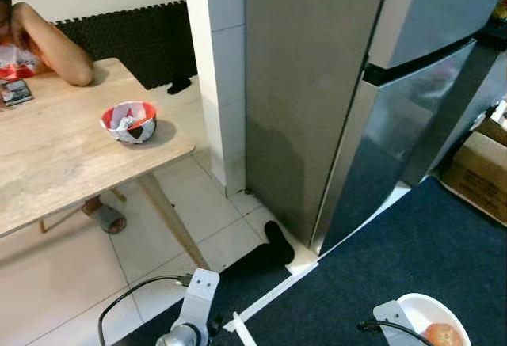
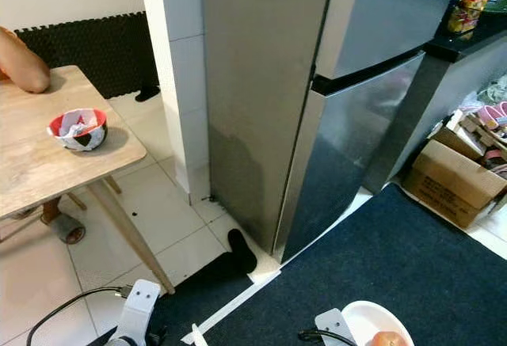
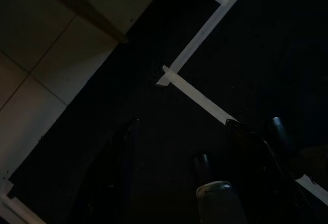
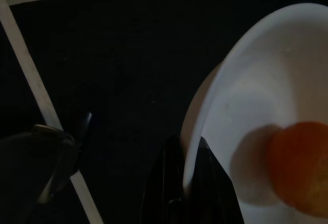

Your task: Restocking fridge

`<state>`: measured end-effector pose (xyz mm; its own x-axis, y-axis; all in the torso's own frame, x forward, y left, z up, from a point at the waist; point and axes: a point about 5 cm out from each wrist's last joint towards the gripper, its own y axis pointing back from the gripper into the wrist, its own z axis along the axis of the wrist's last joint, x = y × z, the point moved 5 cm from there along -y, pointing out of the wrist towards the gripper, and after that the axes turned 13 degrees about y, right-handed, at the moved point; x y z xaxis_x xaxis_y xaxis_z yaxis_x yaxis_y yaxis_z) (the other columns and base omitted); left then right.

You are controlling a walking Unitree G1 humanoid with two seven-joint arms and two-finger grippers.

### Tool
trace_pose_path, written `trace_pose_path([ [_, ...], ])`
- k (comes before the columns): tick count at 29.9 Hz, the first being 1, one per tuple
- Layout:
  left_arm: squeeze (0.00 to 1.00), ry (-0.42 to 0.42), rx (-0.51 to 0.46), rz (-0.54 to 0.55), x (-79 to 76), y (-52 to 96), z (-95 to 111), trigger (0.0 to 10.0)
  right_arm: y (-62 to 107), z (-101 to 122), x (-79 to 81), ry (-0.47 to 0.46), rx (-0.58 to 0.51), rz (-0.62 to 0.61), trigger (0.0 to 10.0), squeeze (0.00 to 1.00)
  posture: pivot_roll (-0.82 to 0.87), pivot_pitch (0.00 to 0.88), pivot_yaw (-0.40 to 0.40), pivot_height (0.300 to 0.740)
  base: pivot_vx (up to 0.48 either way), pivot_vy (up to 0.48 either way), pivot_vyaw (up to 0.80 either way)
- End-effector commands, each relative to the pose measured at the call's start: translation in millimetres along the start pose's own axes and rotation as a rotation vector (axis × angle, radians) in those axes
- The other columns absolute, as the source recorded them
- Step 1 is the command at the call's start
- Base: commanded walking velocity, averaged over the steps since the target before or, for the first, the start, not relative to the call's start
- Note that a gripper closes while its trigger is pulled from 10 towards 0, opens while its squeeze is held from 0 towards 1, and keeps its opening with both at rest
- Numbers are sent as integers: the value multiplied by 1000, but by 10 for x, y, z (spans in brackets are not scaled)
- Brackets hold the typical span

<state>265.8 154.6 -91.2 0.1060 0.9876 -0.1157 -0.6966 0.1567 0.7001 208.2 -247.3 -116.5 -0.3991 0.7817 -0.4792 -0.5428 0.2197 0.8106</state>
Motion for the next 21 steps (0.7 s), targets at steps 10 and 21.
trace_pose_path([
  [10, 0, 14, -28, 7, -8, 3, 25, 10000, -9, 102, -91, 40, -37, -21, 10000, 0, -80, 0, -26, 740, 0, 0, 0],
  [21, 0, -14, -43, -6, -31, 3, 53, 10000, -10, 104, -55, 8, -28, -15, 10000, 0, -77, 8, -28, 740, 0, 0, -201],
])
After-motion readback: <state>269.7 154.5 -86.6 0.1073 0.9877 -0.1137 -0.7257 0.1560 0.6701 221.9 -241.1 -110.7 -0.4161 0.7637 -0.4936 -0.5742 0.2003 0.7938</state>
